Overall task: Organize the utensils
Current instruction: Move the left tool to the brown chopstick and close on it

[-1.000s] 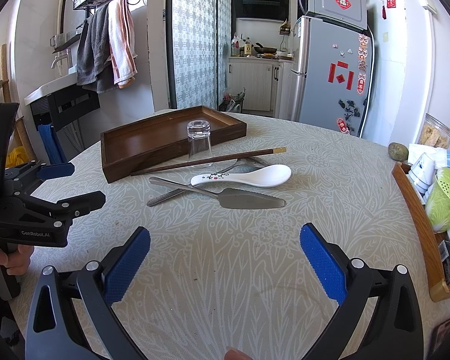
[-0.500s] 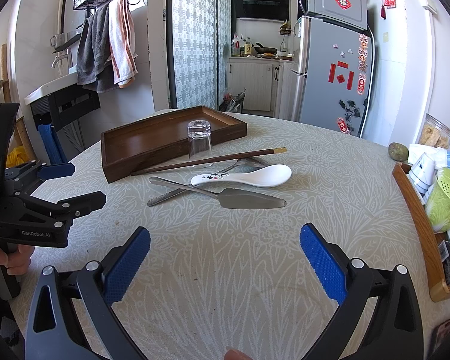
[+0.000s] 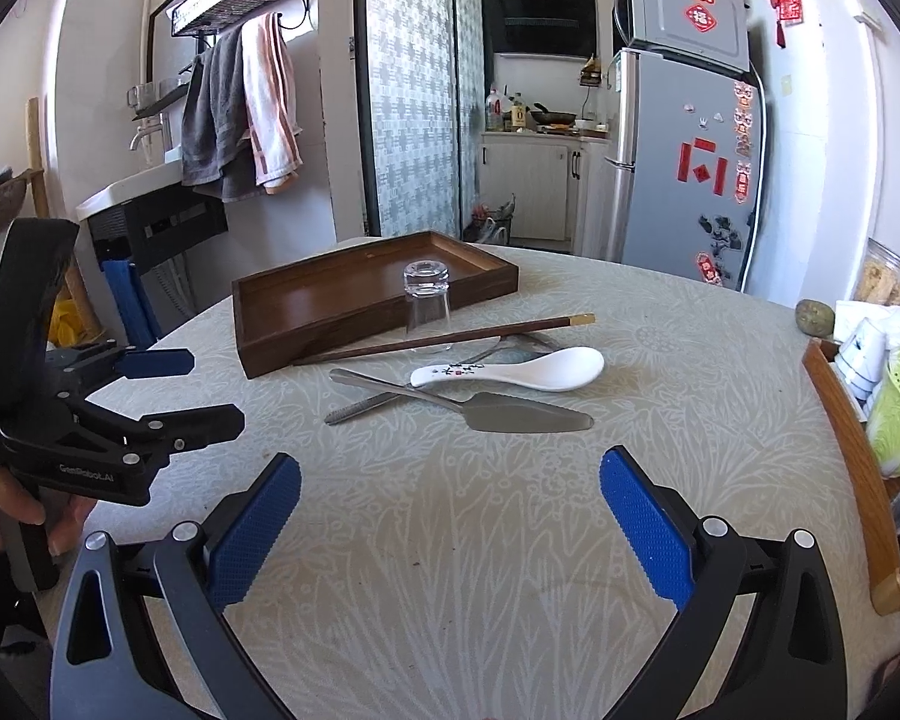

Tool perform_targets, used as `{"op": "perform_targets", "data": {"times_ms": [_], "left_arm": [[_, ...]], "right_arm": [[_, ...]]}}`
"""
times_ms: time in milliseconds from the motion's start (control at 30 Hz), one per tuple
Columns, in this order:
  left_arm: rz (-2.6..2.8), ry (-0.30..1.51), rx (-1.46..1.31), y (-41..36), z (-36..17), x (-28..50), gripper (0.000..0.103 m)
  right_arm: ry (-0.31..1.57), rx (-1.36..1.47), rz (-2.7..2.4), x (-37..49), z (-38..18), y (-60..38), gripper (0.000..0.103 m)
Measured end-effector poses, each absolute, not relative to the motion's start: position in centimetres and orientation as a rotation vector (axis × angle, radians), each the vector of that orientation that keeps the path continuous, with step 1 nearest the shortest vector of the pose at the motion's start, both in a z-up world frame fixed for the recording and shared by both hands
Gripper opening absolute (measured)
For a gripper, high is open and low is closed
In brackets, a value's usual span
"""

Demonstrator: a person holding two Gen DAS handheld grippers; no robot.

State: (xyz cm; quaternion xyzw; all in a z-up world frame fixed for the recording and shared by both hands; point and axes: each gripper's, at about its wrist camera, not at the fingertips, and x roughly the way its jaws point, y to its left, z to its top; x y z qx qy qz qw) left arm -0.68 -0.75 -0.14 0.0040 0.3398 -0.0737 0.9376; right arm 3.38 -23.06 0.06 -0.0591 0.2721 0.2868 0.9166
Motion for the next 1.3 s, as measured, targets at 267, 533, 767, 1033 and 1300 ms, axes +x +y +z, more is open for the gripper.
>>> {"op": "perform_targets", "data": {"times_ms": [267,533,767,1033,1300], "left_arm": [[-0.227,0.839,0.085,-1.2,0.4,-0.6,0.093],[-0.260,0.725,0.279,-1.9,4.0,-0.7,0.093],[-0.425,0.760,0.326,-2.1,4.1,3.8,0.090],[-0.543,0.842,0.297,-2.4,2.8,9.0,0.075],[-0.557,0.901,0.315,-2.6,0.9,13.4,0.059]], "right_arm": [[0.602,-0.227,0.590,2.5,1.5,-23.6,0.089],[0.548,-0.396,0.604,4.5,7.0,-24.8,0.089],[0.596,-0.613,0.746,8.7,8.6,-22.1,0.089],[0.640,-0.759,0.873,15.5,6.6,-19.8,0.085],[0.736,-0.822,0.986,20.5,3.5,-18.0,0.059]]}}
